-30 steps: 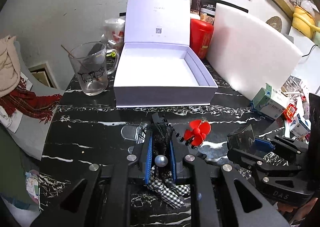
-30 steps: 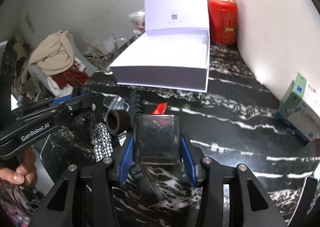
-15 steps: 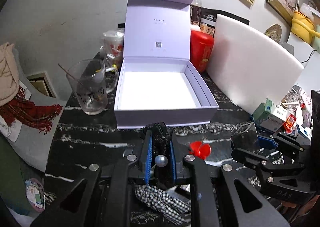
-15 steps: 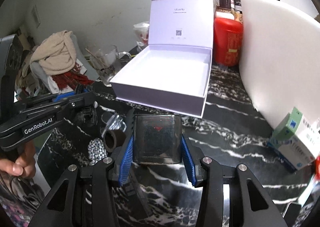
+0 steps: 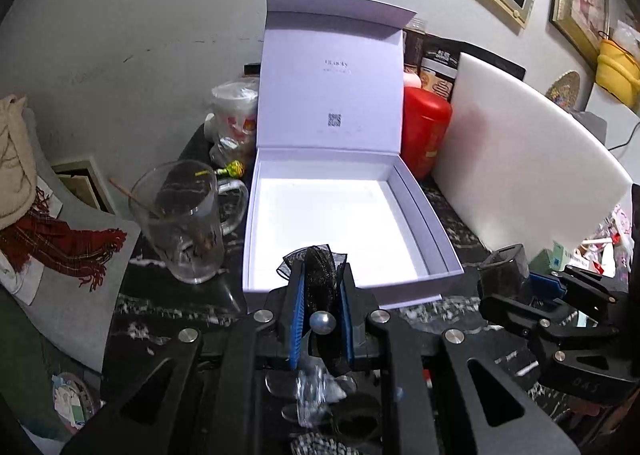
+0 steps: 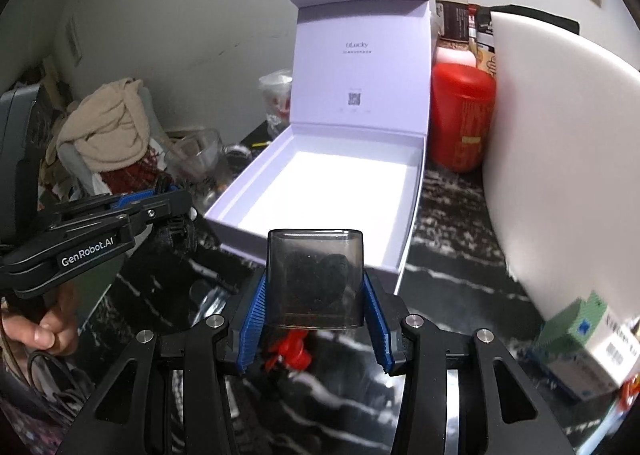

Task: Organize rigid objects
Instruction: 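Carry the heart case and black hair clip with both tools toward the white box, then lower and release the heart case and hair clip into the white box with both tools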

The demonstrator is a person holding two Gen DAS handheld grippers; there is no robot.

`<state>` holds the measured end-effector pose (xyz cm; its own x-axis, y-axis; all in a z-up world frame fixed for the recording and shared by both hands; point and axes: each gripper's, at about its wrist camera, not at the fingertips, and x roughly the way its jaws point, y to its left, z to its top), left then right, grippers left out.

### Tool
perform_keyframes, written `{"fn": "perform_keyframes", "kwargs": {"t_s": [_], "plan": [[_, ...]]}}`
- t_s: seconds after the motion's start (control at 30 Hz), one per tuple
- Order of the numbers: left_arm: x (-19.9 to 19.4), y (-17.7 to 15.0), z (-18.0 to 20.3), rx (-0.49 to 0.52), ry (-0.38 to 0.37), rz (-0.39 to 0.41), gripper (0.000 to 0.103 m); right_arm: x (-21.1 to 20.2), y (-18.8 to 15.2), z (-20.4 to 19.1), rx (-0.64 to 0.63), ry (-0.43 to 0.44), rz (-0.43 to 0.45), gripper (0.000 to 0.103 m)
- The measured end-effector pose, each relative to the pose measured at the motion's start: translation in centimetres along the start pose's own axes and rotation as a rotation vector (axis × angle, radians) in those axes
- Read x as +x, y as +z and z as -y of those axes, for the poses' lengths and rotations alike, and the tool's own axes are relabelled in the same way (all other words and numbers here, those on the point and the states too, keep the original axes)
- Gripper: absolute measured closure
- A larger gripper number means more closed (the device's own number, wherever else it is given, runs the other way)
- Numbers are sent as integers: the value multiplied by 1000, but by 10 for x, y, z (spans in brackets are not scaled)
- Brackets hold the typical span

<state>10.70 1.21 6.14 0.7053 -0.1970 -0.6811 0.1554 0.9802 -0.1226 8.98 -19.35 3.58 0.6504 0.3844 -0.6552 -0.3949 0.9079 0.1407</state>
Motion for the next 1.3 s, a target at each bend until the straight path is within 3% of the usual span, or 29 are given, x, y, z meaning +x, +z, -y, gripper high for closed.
{"fn": "perform_keyframes", "kwargs": {"t_s": [0.8, 1.3], "plan": [[70, 75, -1, 52, -21, 52, 88, 41, 78, 28, -40, -31, 77, 58], [139, 95, -3, 70, 22, -17, 88, 93, 105, 47, -52, -67, 57, 58]]}}
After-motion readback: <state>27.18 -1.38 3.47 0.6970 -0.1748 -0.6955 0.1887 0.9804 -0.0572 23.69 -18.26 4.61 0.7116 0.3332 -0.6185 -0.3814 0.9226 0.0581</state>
